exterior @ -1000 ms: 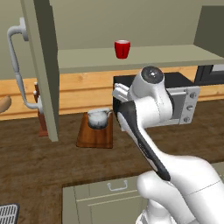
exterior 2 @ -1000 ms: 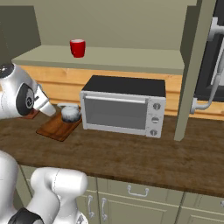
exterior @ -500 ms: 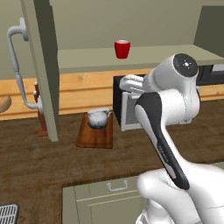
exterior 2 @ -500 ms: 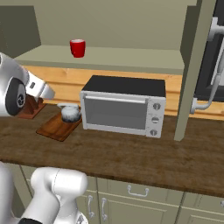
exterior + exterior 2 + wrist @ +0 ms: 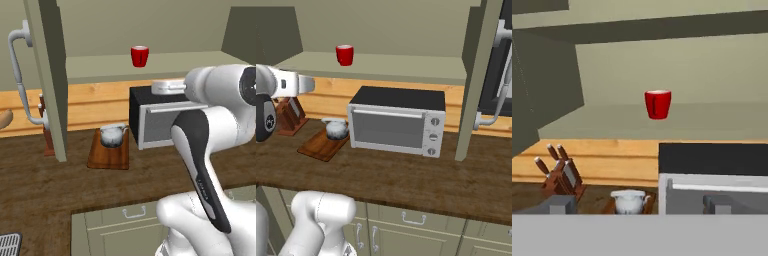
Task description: Pick the kettle from the counter and place it on the tray. Then pick the mug from the cabinet and place it on the tray. Then close the cabinet doors.
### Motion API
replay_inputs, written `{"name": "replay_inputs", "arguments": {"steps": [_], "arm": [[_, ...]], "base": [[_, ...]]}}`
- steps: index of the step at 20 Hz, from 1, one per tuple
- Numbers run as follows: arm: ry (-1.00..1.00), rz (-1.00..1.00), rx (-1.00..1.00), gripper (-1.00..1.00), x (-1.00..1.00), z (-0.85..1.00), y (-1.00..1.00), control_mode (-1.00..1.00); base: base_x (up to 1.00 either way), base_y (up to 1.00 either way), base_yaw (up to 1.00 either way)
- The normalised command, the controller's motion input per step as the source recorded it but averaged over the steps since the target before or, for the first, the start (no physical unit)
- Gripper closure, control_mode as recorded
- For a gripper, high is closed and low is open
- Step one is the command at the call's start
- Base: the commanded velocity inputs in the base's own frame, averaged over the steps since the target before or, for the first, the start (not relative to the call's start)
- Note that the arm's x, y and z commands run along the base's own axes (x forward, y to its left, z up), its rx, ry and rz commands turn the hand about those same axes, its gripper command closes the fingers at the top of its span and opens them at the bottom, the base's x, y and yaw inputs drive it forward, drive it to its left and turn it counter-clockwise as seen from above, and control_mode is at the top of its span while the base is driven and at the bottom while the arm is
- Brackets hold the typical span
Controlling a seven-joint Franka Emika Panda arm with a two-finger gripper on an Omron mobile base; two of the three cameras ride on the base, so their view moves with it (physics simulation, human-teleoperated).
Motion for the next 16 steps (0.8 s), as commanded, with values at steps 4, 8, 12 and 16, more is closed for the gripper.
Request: {"name": "replay_inputs", "arguments": {"steps": [4,8,12,16], "arm": [[-0.03,0.00,-0.09,-1.00,-0.06,0.29,0.12,-1.00],[0.00,0.00,0.00,-1.00,0.06,0.00,0.00,-1.00],[0.00,0.00,0.00,-1.00,0.26,0.01,0.00,-1.00],[0.00,0.02,0.00,-1.00,0.30,0.17,0.01,-1.00]], "base": [[0.00,0.00,0.00],[0.00,0.00,0.00],[0.00,0.00,0.00],[0.00,0.00,0.00]]}}
